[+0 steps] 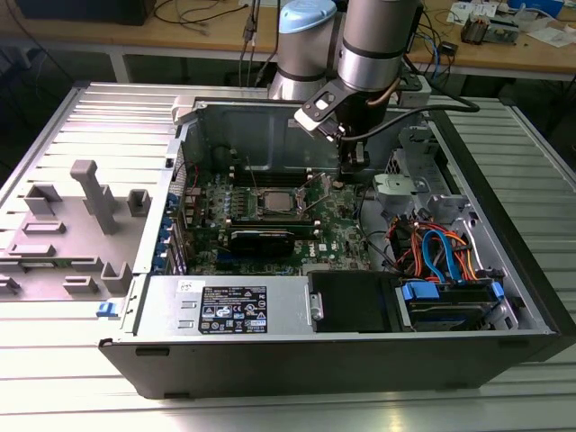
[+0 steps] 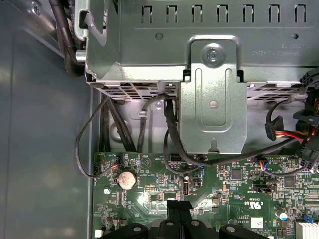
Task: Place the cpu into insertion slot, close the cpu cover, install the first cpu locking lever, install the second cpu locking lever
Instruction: 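Close the cpu cover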
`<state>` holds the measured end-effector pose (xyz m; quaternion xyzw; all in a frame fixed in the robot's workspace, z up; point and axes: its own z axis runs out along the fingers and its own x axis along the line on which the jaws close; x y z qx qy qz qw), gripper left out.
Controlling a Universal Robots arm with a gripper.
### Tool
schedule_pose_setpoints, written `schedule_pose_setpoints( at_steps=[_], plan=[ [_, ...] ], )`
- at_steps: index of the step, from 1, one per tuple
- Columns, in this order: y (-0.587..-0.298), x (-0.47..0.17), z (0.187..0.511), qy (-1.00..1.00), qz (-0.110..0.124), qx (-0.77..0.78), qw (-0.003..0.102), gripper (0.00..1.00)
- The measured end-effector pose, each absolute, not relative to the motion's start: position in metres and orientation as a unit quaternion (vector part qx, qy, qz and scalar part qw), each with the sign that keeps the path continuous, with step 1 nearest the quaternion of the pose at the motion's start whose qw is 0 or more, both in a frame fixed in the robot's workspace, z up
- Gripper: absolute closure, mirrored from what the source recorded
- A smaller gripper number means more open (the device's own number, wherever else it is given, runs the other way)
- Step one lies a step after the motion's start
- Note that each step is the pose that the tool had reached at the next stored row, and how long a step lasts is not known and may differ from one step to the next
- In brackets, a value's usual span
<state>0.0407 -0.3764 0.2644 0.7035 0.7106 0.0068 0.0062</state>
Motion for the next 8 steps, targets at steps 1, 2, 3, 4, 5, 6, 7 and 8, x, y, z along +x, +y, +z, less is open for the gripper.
schedule_pose_setpoints(
  at_steps=[1,2,3,4,5,6,7,8],
  plan=[
    [-0.376,0.041,0.264,0.711,0.007,0.704,0.006,0.89],
    [-0.376,0.041,0.264,0.711,0.007,0.703,0.006,0.89],
    [-0.376,0.041,0.264,0.711,0.007,0.703,0.006,0.89],
    [-0.376,0.041,0.264,0.711,0.007,0.703,0.006,0.89],
    [-0.376,0.041,0.262,0.711,0.006,0.704,0.006,0.89],
    [-0.376,0.041,0.259,0.711,0.006,0.704,0.005,0.89],
    [-0.376,0.041,0.255,0.711,0.004,0.703,0.004,0.89],
    [-0.376,0.041,0.253,0.711,0.004,0.704,0.003,0.89]
  ],
)
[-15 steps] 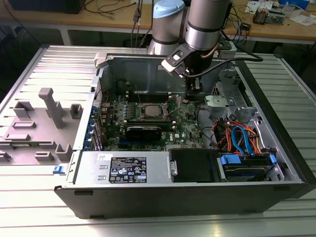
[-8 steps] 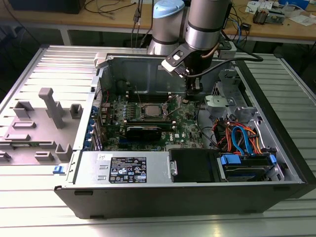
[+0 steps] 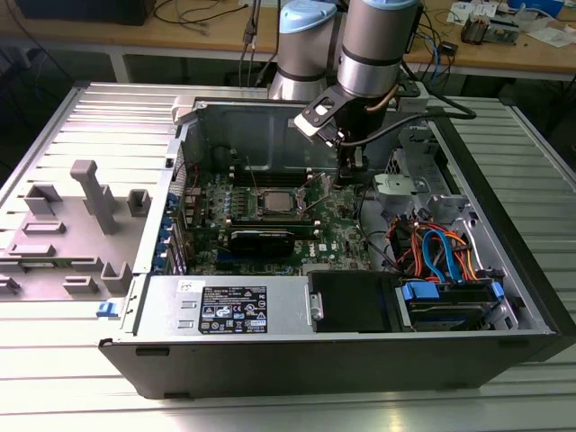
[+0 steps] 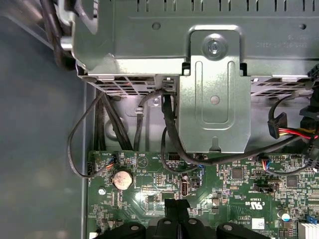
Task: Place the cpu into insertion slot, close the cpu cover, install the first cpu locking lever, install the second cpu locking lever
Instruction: 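Close the cpu cover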
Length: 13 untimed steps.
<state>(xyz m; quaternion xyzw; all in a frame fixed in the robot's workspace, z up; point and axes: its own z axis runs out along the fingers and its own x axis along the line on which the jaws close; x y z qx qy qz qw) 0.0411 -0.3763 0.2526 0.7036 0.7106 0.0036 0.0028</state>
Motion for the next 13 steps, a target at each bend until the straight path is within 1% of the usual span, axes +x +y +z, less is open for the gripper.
schedule_pose_setpoints(
  at_steps=[13],
  plan=[
    [-0.3757,0.0333,0.2505,0.711,0.000,0.703,-0.001,0.89]
  ],
)
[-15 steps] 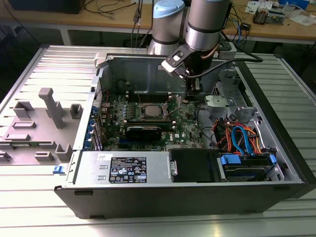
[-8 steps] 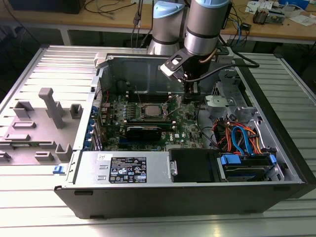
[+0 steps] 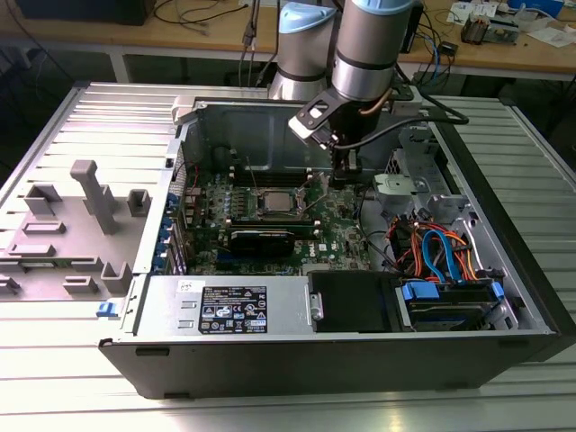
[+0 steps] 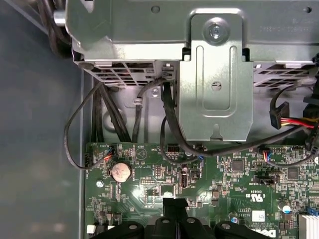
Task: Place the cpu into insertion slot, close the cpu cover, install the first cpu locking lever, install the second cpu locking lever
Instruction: 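Close the cpu cover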
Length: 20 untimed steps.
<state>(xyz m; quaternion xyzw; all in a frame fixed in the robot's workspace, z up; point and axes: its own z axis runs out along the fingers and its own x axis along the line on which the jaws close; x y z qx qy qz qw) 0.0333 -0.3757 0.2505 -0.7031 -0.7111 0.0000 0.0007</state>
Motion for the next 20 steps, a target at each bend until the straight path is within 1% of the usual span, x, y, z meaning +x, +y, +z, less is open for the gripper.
schedule_pose_setpoints(
  at_steps=[5,8,20],
  plan=[
    [-0.375,0.030,0.253,-0.711,0.002,-0.703,0.003,0.89],
    [-0.375,0.021,0.254,-0.711,0.002,-0.703,0.003,0.89],
    [-0.375,0.018,0.254,-0.711,0.002,-0.703,0.003,0.89]
  ],
)
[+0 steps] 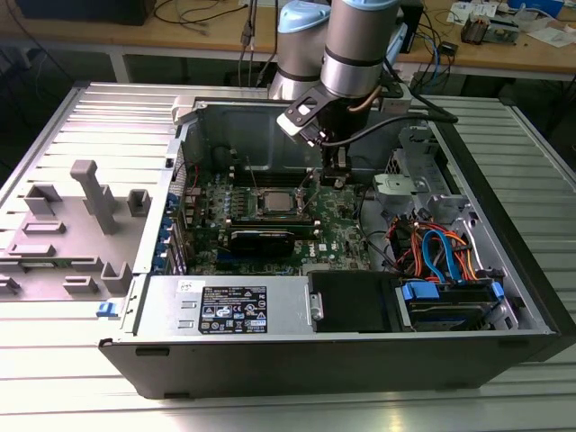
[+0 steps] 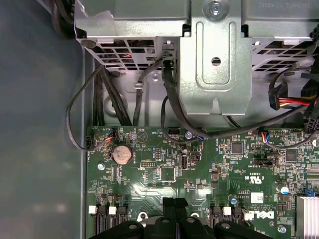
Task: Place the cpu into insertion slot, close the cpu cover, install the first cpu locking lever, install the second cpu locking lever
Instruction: 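Close the cpu cover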
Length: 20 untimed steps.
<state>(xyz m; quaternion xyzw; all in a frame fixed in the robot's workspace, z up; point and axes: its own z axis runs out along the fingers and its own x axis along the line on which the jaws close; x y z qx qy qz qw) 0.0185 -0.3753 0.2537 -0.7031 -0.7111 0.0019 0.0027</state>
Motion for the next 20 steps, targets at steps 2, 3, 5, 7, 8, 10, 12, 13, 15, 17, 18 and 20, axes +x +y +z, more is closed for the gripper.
schedule_pose_setpoints(
  at_steps=[2,3,5,7,8,10,12,13,15,17,18,20],
  plan=[
    [-0.375,0.017,0.254,-0.711,0.002,-0.703,0.003,0.89],
    [-0.375,0.017,0.254,-0.711,0.002,-0.703,0.003,0.89],
    [-0.375,0.015,0.254,-0.711,0.002,-0.703,0.003,0.89],
    [-0.375,0.013,0.254,-0.711,0.002,-0.703,0.003,0.89],
    [-0.375,0.012,0.254,-0.711,0.002,-0.703,0.003,0.89],
    [-0.375,0.010,0.254,-0.711,0.002,-0.703,0.003,0.89],
    [-0.375,0.009,0.254,-0.711,0.002,-0.703,0.003,0.89],
    [-0.375,0.008,0.254,-0.711,0.002,-0.703,0.003,0.89],
    [-0.375,0.007,0.254,-0.711,0.002,-0.703,0.003,0.89],
    [-0.375,0.006,0.254,-0.711,0.002,-0.703,0.003,0.89],
    [-0.375,0.004,0.254,-0.711,0.002,-0.703,0.003,0.89],
    [-0.375,-0.001,0.254,-0.711,0.002,-0.703,0.003,0.89]
  ],
)
